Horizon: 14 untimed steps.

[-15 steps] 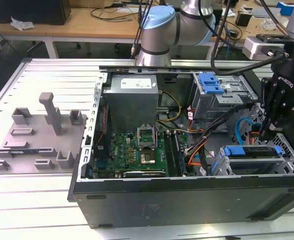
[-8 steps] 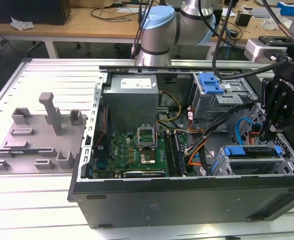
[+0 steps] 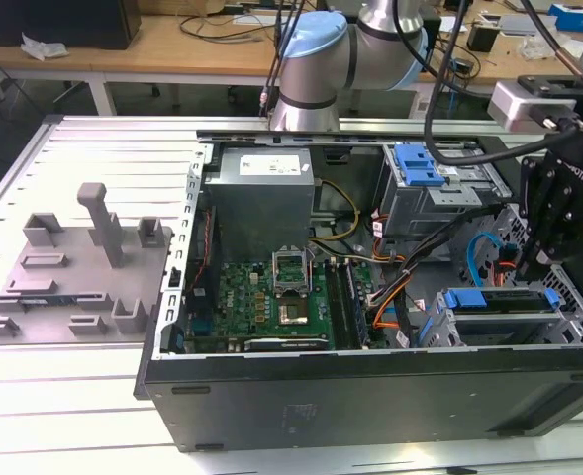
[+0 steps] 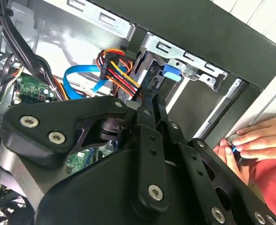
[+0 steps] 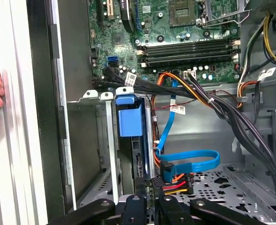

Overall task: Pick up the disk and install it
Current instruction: 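Insert the first disk wire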

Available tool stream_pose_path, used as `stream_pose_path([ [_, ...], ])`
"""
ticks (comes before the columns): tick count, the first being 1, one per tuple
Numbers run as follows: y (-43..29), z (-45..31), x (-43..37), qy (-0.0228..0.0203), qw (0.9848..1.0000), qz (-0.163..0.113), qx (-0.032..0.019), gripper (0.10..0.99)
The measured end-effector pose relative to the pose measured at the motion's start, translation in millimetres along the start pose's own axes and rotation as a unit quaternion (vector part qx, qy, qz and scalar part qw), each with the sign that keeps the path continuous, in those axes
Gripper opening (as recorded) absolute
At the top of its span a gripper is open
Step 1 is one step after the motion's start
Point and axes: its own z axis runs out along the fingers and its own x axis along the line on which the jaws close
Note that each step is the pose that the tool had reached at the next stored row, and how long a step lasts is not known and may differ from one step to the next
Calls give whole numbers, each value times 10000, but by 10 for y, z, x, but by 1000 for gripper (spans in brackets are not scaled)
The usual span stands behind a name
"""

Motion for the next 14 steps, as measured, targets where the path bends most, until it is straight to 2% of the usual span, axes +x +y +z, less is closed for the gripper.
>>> stream_pose_path([
  [7,0,0,5,-1,10000,-11,1,165],
  [9,0,1,12,-7,10000,-12,-21,165],
  [13,-5,3,25,-88,9999,-14,-55,165],
  [14,-8,4,32,-127,9999,-14,-59,165],
])
